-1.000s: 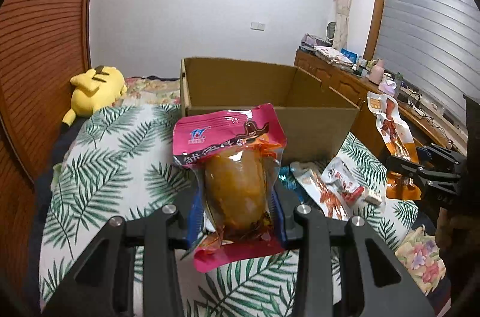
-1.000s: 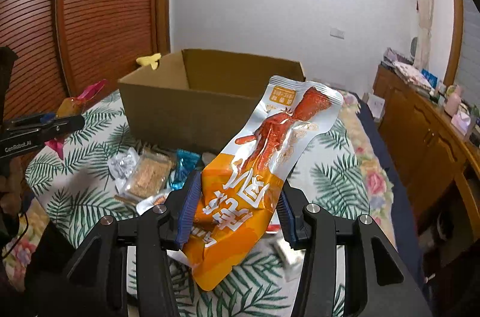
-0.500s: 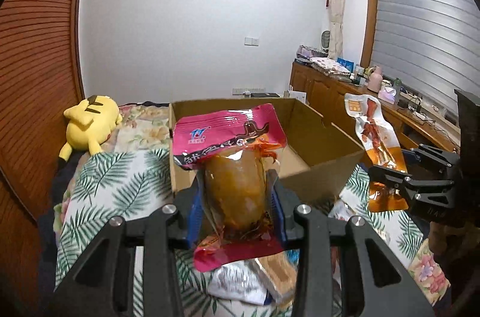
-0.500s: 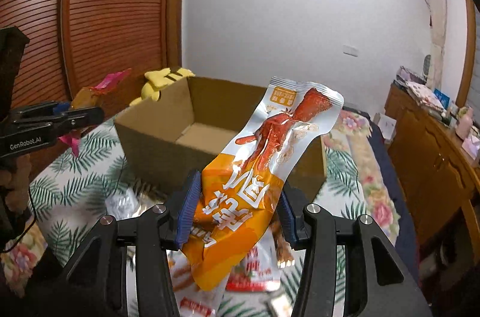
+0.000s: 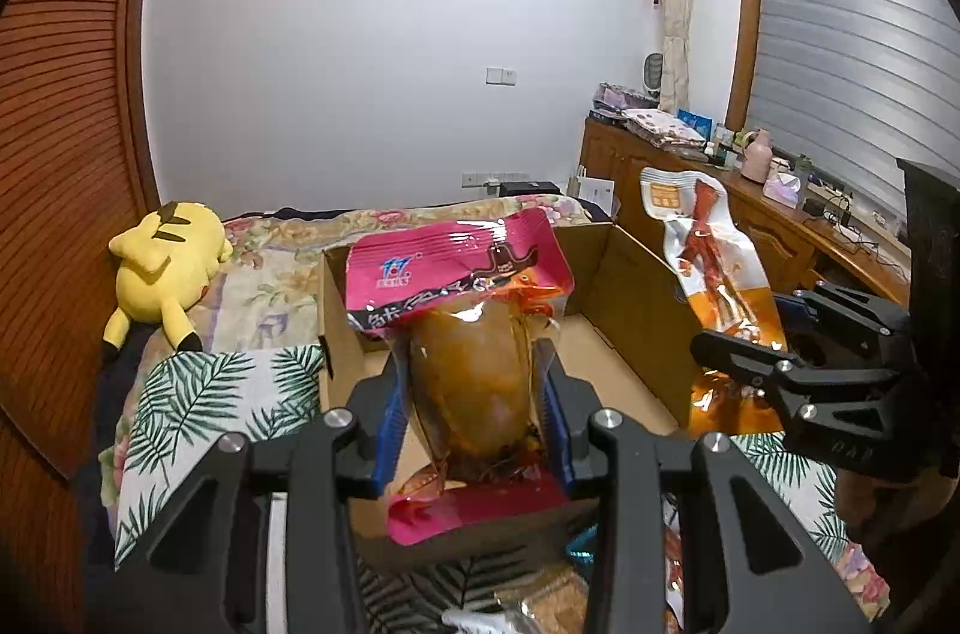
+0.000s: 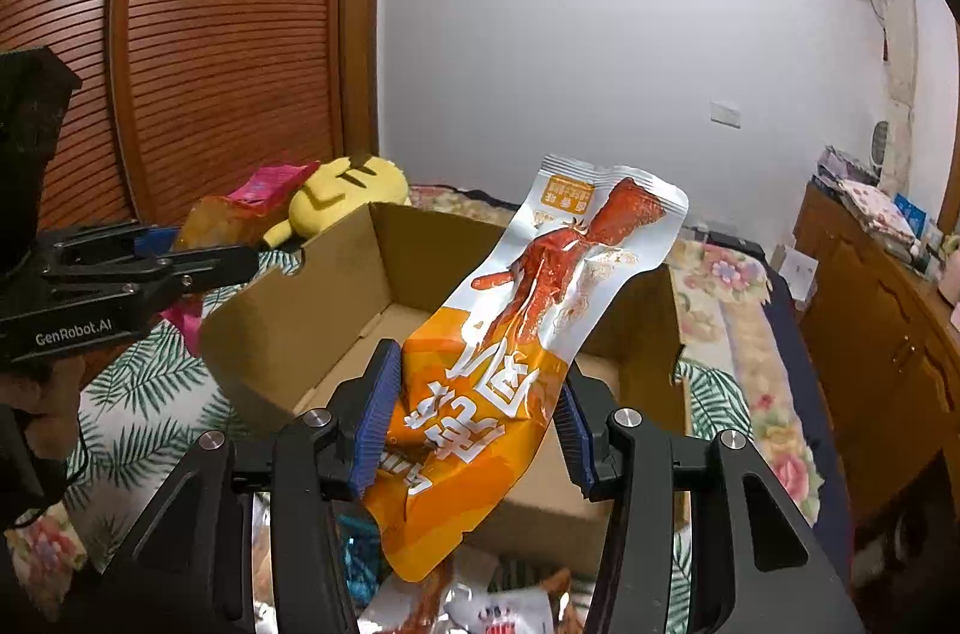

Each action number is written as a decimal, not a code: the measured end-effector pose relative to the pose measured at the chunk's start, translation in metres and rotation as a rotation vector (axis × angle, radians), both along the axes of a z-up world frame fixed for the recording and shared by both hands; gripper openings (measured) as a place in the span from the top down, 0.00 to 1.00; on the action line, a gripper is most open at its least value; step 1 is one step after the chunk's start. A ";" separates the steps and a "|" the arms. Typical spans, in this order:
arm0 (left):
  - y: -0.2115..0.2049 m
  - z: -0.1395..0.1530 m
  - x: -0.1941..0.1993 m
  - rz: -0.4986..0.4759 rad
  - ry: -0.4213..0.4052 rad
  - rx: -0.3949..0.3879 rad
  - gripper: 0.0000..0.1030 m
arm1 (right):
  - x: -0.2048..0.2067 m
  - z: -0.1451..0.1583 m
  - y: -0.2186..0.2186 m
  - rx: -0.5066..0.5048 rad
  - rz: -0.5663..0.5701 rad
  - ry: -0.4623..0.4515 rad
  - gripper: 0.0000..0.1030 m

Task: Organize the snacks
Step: 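Carry both packs over the box and open both tools to drop them, then move both tools back to the snack pile beside the box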

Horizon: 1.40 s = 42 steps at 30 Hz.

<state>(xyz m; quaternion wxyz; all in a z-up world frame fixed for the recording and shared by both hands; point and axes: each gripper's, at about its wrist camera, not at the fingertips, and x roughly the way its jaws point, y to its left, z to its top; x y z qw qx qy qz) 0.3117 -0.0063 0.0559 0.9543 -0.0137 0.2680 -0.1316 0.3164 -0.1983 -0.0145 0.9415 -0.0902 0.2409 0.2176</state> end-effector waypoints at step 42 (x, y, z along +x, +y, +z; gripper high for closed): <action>-0.024 -0.036 0.036 0.007 0.122 0.145 0.30 | 0.006 -0.029 0.001 0.064 0.018 0.095 0.41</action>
